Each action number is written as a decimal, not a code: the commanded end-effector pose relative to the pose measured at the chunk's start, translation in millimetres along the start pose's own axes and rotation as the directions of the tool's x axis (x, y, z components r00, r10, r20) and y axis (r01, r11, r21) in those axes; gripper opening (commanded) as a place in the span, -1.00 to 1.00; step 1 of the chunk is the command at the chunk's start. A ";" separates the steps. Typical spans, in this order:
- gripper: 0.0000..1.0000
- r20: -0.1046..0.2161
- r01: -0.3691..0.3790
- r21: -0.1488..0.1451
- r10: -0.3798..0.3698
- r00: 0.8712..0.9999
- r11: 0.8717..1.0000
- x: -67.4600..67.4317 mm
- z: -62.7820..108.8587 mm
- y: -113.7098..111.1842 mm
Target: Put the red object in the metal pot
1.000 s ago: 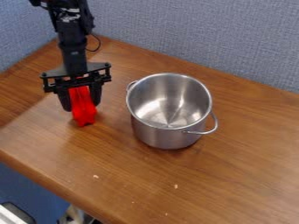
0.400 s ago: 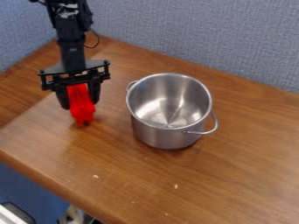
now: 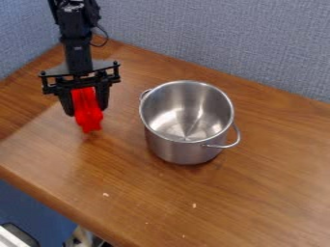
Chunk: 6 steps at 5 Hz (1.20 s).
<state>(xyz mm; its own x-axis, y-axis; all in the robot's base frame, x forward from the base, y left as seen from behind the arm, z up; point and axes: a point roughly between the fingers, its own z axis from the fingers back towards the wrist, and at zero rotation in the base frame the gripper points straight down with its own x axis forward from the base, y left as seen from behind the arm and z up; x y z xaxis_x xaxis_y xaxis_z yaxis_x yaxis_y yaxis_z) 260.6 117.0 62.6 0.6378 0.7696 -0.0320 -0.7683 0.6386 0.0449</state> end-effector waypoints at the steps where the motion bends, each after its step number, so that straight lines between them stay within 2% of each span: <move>1: -1.00 0.056 0.056 -0.031 -0.054 0.997 0.998 -5.7 30.2 -4.4; 2: -1.00 0.075 0.136 -0.062 -0.131 0.989 0.989 -22.1 57.4 -13.2; 3: -1.00 0.088 0.249 -0.078 -0.243 0.966 0.965 -30.3 79.6 -20.8; 4: -1.00 0.096 0.351 -0.081 -0.343 0.934 0.933 -57.4 91.2 -37.7; 5: -1.00 0.155 0.492 -0.094 -0.476 0.866 0.865 -92.2 102.3 -61.6; 6: -1.00 0.190 0.566 -0.105 -0.542 0.818 0.818 -120.6 101.5 -73.5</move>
<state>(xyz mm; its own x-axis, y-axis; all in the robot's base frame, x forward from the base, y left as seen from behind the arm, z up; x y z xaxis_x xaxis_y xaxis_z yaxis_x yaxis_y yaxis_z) 244.8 -23.5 156.2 0.9543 0.2791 0.1066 -0.2723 0.9594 -0.0736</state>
